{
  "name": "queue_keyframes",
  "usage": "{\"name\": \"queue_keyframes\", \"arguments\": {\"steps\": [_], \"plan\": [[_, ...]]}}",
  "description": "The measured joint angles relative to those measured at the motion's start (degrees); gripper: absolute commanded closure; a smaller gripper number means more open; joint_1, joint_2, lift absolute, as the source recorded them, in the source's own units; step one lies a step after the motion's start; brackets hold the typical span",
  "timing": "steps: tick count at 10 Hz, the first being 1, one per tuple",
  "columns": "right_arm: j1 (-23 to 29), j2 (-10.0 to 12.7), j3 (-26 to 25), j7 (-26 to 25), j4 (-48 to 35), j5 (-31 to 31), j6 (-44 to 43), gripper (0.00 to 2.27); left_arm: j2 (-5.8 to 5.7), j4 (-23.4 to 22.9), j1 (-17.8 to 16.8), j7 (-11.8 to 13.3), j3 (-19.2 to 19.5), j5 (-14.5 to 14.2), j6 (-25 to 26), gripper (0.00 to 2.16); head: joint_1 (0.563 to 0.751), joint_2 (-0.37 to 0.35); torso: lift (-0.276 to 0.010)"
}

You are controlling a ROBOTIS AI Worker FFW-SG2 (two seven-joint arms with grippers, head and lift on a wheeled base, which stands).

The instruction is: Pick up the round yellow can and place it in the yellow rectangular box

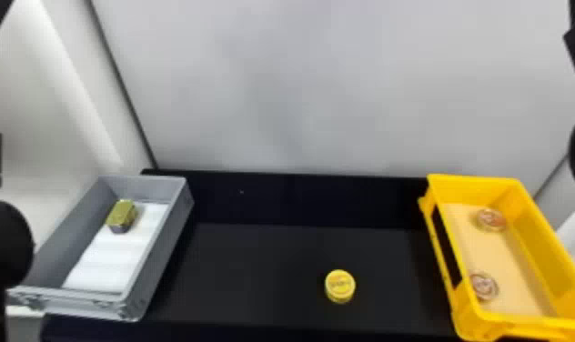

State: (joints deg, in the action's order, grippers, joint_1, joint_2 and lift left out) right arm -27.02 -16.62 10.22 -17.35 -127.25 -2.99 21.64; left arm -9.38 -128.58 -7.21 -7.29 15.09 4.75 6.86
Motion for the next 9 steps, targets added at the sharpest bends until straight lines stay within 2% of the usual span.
{"name": "queue_keyframes", "arguments": {"steps": [9], "plan": [[0.0, 0.1, 0.1, 0.0, 0.3, 0.0, -0.4, 0.22, -0.46, 0.0, -0.2, 0.2, -0.3, -0.1, 0.0, 0.03, 0.694, 0.054, -0.003]]}}
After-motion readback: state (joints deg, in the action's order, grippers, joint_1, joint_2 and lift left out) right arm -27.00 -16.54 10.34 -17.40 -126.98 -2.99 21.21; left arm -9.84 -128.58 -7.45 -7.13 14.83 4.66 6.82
